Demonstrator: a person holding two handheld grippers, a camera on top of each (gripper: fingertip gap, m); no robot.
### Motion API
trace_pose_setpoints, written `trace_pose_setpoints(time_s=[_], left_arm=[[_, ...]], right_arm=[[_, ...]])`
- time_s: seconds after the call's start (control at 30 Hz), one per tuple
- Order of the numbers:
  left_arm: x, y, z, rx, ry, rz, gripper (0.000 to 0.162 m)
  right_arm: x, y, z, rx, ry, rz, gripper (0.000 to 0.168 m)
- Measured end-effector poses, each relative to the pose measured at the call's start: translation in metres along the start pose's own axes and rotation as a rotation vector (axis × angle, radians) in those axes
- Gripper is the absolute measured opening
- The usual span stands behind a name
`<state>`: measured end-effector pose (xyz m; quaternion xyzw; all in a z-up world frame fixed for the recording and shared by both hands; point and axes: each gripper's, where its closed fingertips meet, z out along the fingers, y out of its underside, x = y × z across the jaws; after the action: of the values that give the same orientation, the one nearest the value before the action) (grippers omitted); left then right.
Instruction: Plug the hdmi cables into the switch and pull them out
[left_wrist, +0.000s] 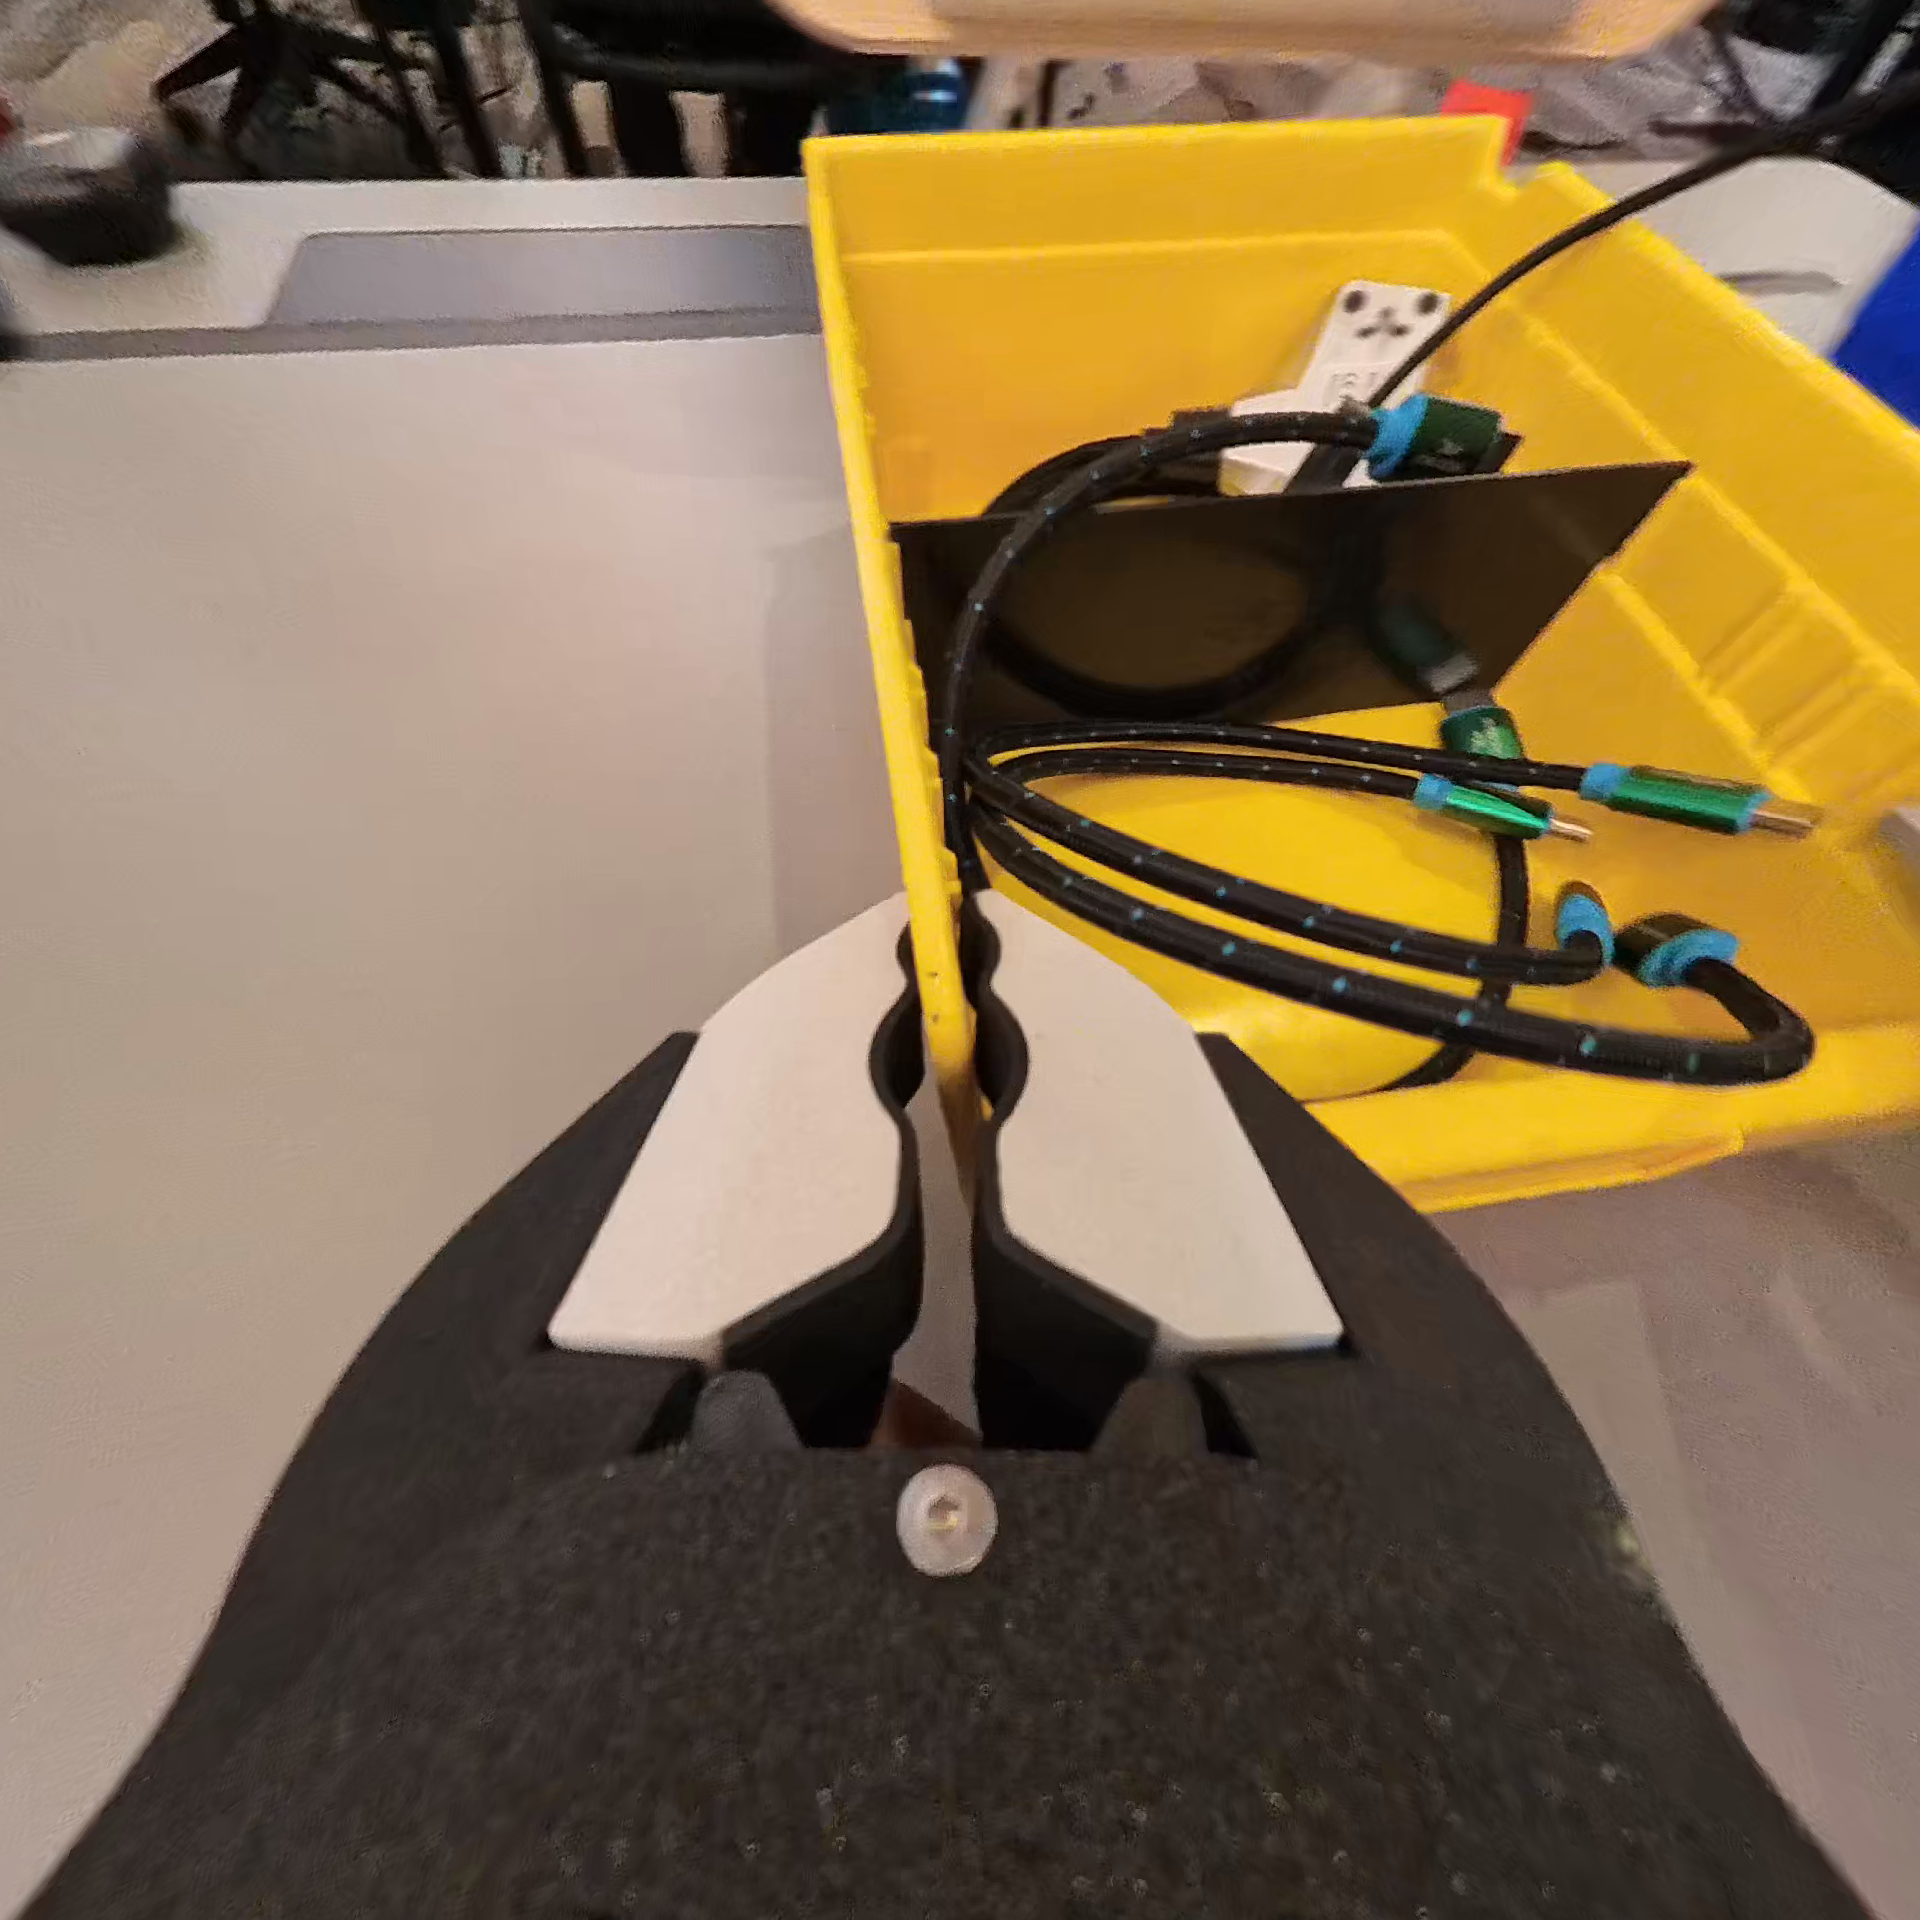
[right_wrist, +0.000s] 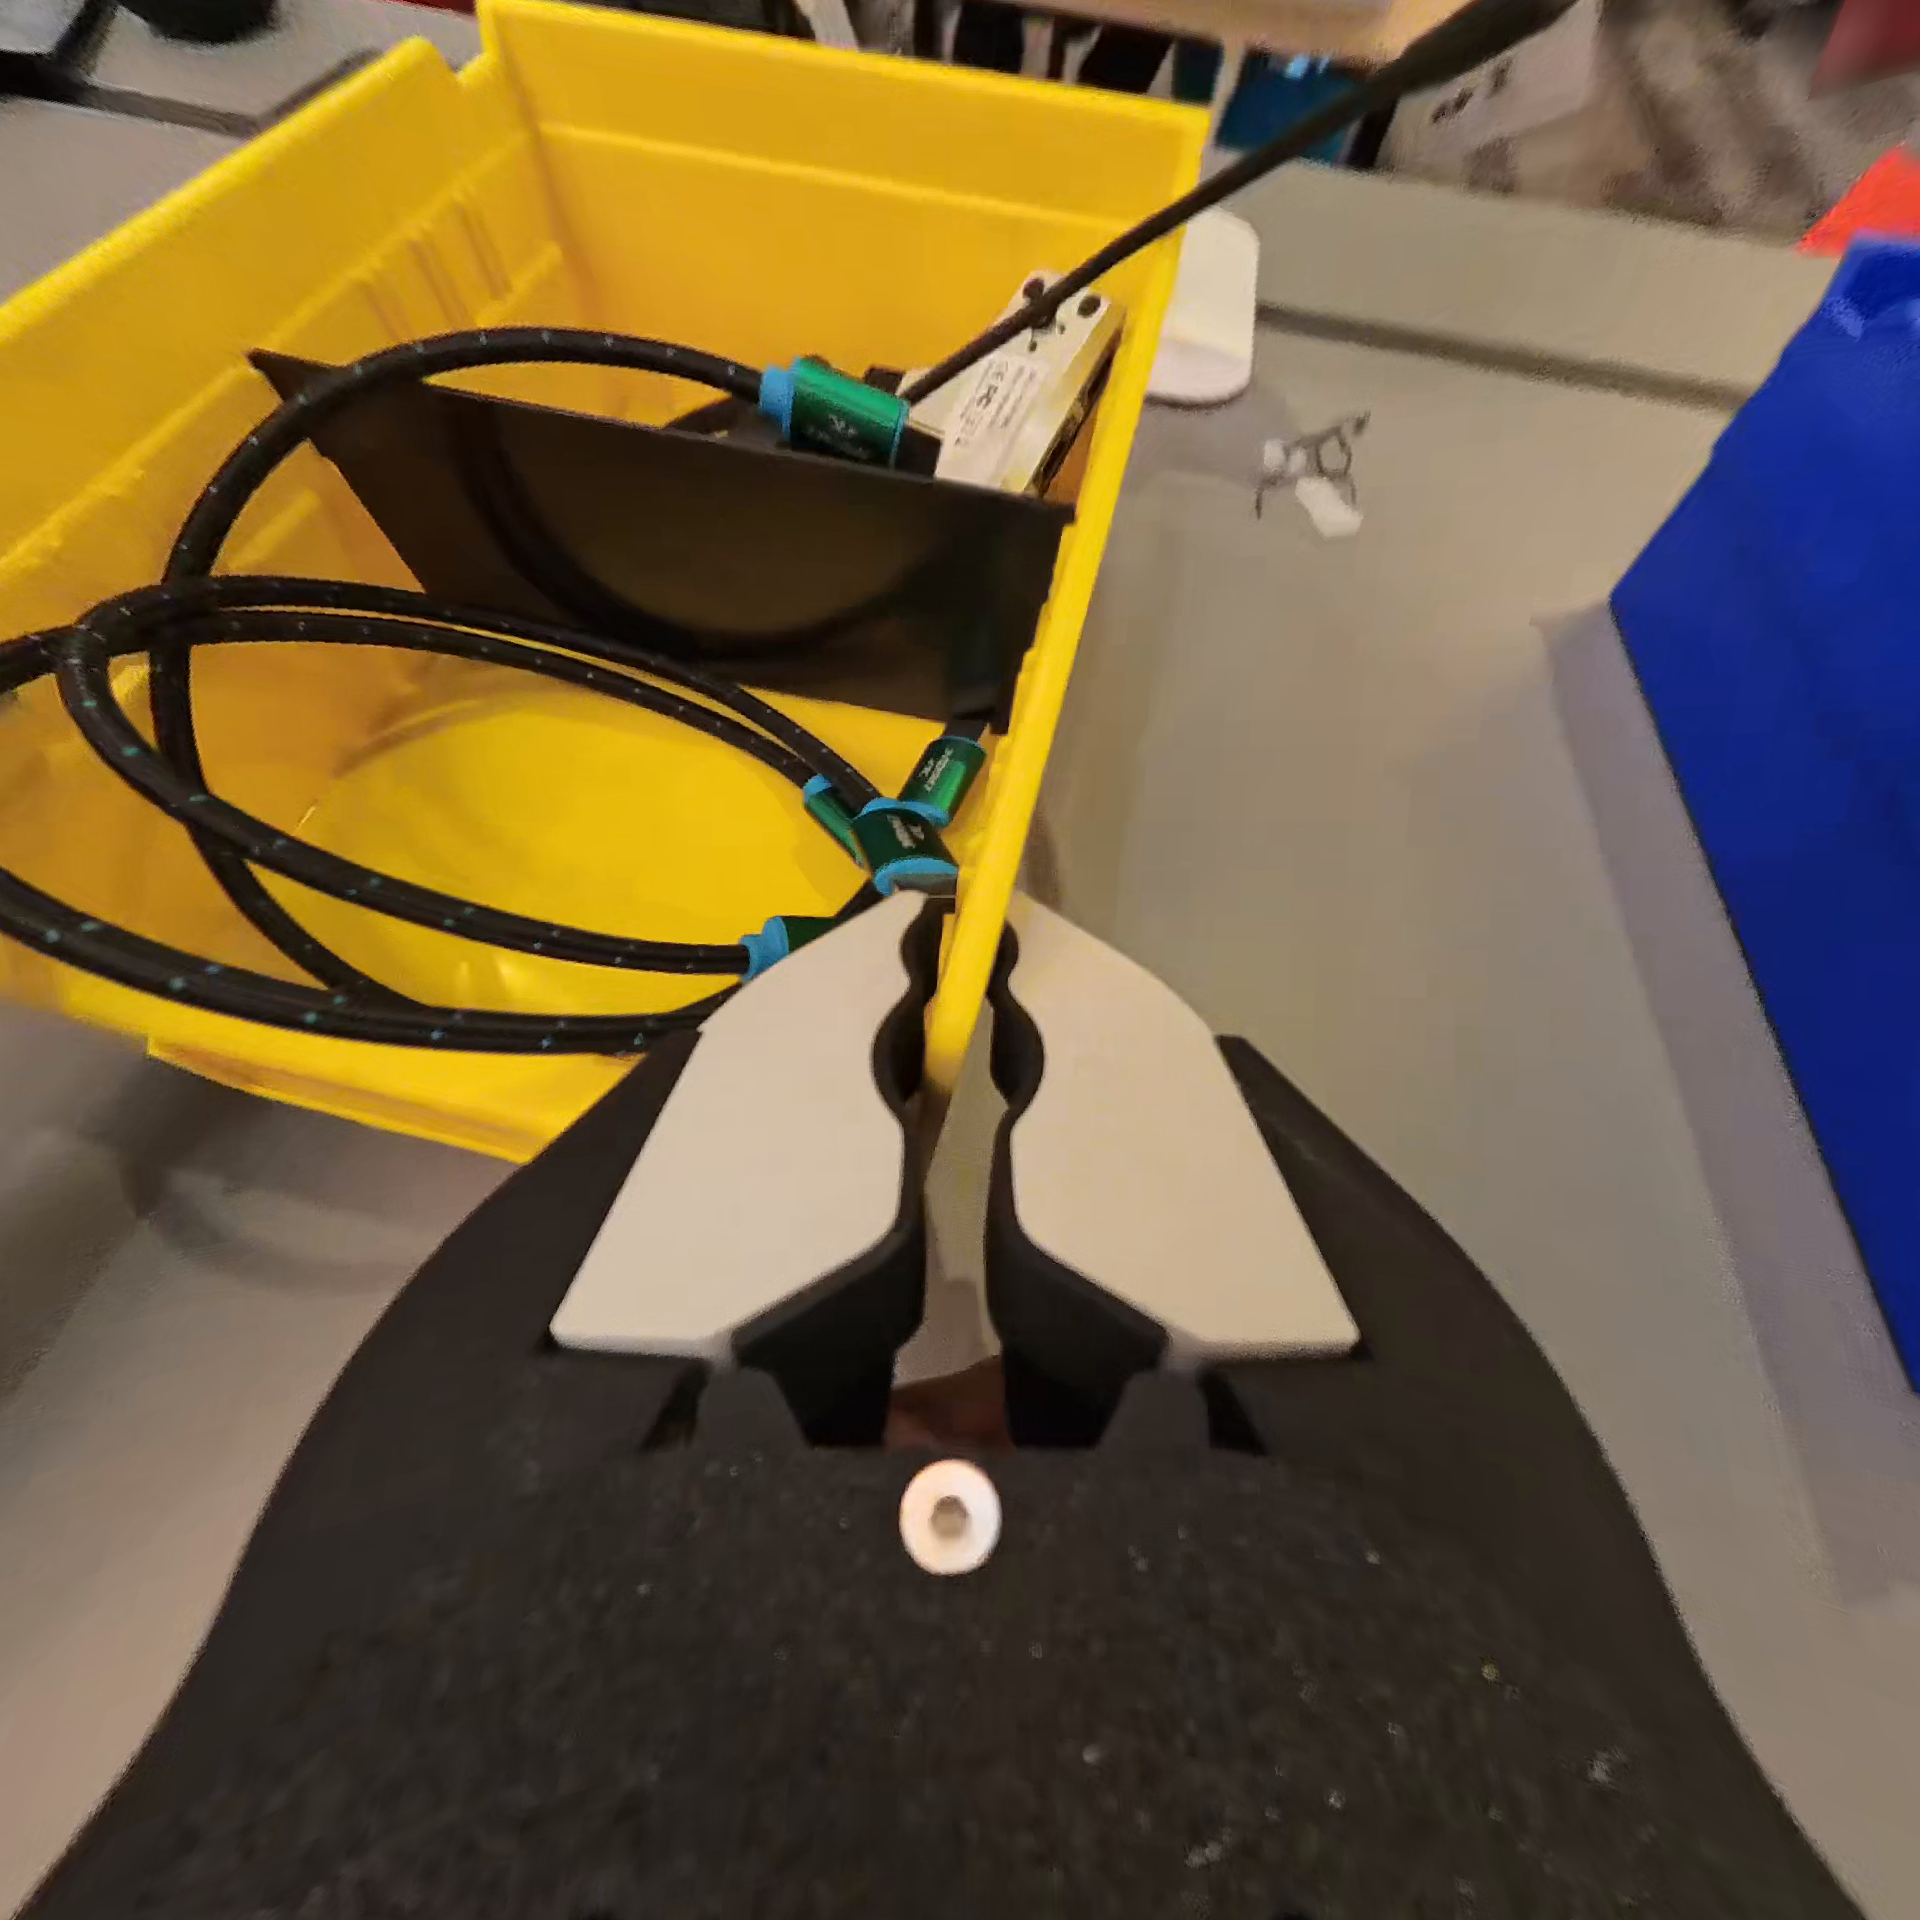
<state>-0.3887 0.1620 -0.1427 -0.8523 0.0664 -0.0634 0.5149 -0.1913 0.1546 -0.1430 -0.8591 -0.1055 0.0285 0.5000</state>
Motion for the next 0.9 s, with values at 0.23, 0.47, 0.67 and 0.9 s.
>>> trace_pose_setpoints(time_s=[0.23, 0.47, 0.67, 0.9], left_arm=[[-0.131, -0.018, -0.031, 0.082, -0.141, -0.056, 0.003], [-0.223, 0.007, -0.046, 0.023, -0.141, -0.104, 0.003], [-0.231, 0.009, -0.043, 0.058, -0.146, -0.24, 0.005], [-0.237, 0.003, -0.06, 0.096, -0.219, -0.251, 0.027]], right_arm=[[-0.121, -0.038, 0.023, 0.121, -0.005, -0.098, 0.007], [-0.22, -0.046, 0.049, 0.08, -0.105, -0.109, 0.007], [-0.235, -0.043, 0.051, 0.122, -0.21, -0.218, 0.015], [-0.185, -0.045, -0.019, 0.242, -0.435, -0.339, 0.02]])
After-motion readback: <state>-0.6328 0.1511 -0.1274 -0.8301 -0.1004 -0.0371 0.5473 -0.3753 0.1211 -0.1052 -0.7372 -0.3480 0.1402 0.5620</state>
